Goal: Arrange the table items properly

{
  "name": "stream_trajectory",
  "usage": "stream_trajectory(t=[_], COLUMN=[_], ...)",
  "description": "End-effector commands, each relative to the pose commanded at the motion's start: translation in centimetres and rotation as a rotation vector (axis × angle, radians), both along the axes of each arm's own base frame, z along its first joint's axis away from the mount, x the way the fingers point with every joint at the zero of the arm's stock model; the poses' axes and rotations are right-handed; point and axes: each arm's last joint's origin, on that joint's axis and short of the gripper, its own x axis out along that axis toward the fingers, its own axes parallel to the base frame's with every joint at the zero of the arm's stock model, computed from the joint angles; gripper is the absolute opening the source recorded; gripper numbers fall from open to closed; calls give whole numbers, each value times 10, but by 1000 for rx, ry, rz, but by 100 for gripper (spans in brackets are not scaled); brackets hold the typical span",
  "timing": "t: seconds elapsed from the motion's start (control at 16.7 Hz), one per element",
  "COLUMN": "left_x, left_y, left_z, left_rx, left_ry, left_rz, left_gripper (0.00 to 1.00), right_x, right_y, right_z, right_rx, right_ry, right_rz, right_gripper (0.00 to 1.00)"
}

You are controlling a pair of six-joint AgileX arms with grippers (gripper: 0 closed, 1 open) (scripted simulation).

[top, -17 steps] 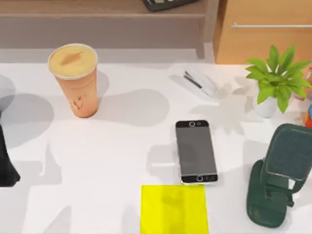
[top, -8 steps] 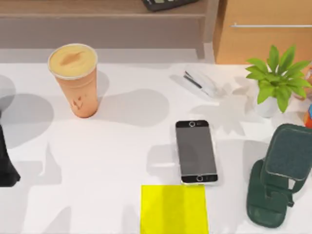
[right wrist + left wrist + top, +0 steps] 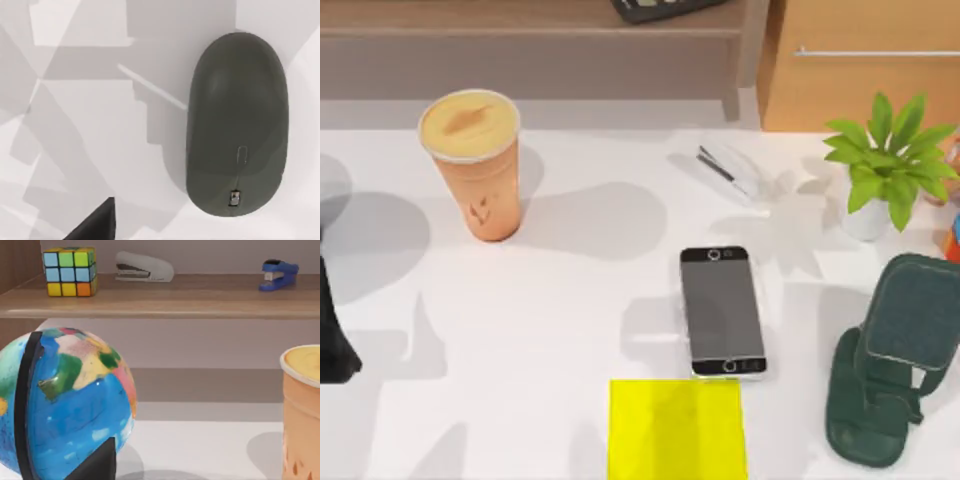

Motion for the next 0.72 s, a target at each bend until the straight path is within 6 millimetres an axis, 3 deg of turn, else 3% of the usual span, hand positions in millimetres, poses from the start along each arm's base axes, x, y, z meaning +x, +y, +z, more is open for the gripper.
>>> stream_trajectory(t=[0.36, 0.72], left_x=[0, 0], left_y=[0, 0], left_z=[0, 0], left_rx=[0, 0], left_ry=[0, 0], left_rz=[0, 0], left_gripper=[100, 100], right_x=[-1, -1], right_y=[-1, -1], right_z=[-62, -71], right_rx=[-1, -1], right_ry=[-7, -5], right_rz=[2, 1], right_gripper=[100, 100])
